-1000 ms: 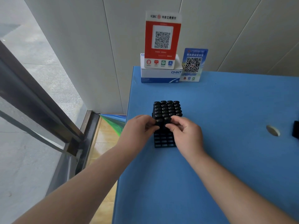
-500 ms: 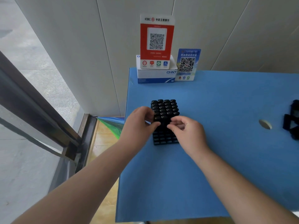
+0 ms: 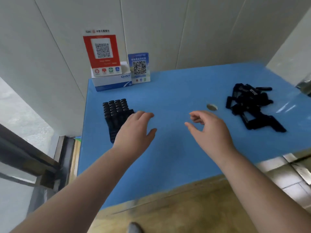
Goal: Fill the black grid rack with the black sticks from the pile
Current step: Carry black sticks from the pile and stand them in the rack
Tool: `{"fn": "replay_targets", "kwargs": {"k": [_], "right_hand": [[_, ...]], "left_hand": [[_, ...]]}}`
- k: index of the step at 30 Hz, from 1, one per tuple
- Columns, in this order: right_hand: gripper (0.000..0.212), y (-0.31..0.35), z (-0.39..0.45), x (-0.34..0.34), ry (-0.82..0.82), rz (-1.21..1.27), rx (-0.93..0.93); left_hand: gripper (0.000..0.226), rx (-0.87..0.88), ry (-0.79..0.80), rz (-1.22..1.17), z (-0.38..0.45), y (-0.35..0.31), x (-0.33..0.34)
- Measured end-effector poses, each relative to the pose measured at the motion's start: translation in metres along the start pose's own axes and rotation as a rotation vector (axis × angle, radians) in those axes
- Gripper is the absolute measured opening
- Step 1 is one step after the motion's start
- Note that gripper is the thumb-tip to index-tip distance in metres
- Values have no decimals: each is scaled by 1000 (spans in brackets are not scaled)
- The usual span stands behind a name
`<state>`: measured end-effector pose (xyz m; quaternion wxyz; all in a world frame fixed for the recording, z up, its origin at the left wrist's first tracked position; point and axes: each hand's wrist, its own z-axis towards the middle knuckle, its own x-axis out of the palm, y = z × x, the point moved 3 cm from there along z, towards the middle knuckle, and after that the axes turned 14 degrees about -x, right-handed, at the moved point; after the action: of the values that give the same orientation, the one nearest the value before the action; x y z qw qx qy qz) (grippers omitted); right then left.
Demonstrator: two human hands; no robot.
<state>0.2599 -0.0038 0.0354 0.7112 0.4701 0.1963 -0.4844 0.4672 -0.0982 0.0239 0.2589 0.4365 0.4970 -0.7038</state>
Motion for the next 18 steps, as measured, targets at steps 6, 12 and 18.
{"fn": "replay_targets", "kwargs": {"k": [6,12,18], "right_hand": [[34,-61,-71,-98,33,-225,109],[42,-108,-126,-165,58,-331,180],[39,-151,-157,-197,21,-328,266]], "left_hand": [[54,97,125,125,-31,-92,49],[54,183,124,107,-57,-175,84],[55,269,175,114,-67,-238,120]]}}
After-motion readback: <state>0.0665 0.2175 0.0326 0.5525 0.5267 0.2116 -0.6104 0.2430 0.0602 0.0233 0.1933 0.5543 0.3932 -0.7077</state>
